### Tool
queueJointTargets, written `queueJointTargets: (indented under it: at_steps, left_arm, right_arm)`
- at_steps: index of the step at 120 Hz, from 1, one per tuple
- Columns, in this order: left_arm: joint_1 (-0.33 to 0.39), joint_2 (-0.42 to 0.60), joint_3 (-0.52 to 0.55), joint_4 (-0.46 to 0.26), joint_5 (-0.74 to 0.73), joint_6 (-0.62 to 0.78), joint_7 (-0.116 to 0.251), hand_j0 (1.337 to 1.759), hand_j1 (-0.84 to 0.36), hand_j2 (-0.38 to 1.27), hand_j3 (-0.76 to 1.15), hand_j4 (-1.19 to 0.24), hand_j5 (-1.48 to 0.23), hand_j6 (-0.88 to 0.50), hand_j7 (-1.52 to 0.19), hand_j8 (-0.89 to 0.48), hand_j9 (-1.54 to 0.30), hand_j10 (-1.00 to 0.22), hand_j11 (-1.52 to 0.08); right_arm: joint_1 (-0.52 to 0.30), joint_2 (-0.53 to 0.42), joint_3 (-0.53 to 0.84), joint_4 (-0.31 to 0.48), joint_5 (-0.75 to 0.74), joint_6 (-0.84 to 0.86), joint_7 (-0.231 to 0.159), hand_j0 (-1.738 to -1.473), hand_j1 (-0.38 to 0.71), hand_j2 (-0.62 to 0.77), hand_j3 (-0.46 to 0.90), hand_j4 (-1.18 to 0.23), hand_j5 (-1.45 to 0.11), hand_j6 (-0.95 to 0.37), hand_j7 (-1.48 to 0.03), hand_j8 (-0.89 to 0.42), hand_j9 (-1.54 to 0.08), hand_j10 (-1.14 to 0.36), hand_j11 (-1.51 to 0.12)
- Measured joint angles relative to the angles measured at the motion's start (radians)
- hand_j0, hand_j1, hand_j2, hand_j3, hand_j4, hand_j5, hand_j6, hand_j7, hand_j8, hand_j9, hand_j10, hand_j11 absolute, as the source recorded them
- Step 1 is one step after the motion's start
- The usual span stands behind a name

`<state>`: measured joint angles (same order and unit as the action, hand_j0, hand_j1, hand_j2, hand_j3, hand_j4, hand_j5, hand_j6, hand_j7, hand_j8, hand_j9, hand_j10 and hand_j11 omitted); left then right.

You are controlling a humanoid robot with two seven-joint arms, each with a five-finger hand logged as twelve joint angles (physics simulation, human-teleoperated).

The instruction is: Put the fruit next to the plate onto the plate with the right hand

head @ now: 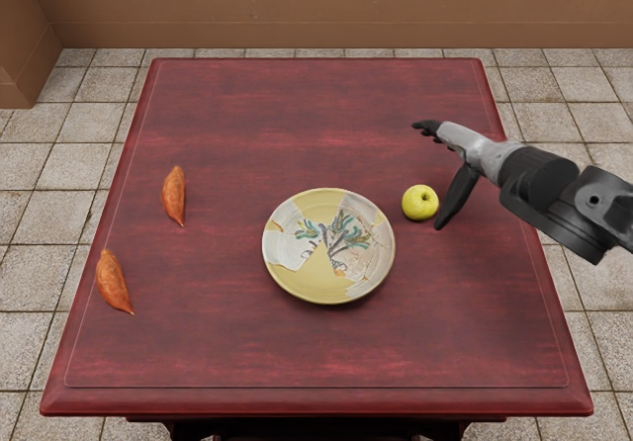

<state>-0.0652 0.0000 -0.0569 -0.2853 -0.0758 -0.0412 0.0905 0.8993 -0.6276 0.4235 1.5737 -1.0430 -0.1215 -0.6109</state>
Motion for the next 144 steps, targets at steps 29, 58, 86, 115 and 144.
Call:
queueJointTargets:
  at_steps: [29,58,86,115,144]
  left_arm:
    - [-0.001,0.000,0.000,0.000,0.000,0.000,0.000,1.658,0.35,0.00,0.00,0.00,0.00,0.00,0.00,0.00,0.00,0.00,0.00]
    - [-0.001,0.000,0.000,0.000,0.000,0.000,0.000,1.658,0.35,0.00,0.00,0.00,0.00,0.00,0.00,0.00,0.00,0.00,0.00]
    - [-0.001,0.000,0.000,0.000,0.000,0.000,0.000,1.658,0.35,0.00,0.00,0.00,0.00,0.00,0.00,0.00,0.00,0.00,0.00]
    - [-0.001,0.000,0.000,0.000,0.000,0.000,0.000,1.658,0.35,0.00,0.00,0.00,0.00,0.00,0.00,0.00,0.00,0.00,0.00]
    - [-0.001,0.000,0.000,0.000,0.000,0.000,0.000,1.658,0.35,0.00,0.00,0.00,0.00,0.00,0.00,0.00,0.00,0.00,0.00]
  right_arm:
    - [0.070,0.055,-0.099,-0.049,-0.009,-0.019,0.000,-1.658,-0.27,-0.01,0.00,-0.07,-0.09,-0.07,-0.09,-0.07,-0.09,-0.07,-0.09]
    - [0.092,0.087,-0.189,-0.087,-0.026,-0.162,0.000,-1.658,-0.25,-0.01,0.00,-0.08,-0.11,-0.09,-0.11,-0.09,-0.11,-0.08,-0.11]
    - [0.089,0.127,-0.226,-0.145,-0.026,-0.198,0.000,-1.658,-0.24,-0.02,0.00,-0.09,-0.12,-0.09,-0.12,-0.09,-0.12,-0.09,-0.12]
    - [0.090,0.134,-0.231,-0.153,-0.018,-0.194,0.000,-1.658,-0.07,-0.04,0.00,-0.24,-0.30,-0.24,-0.30,-0.24,-0.30,-0.24,-0.30]
    - [0.084,0.134,-0.232,-0.153,-0.017,-0.191,0.000,-1.658,0.03,-0.04,0.00,-0.31,-0.40,-0.31,-0.40,-0.31,-0.40,-0.31,-0.40]
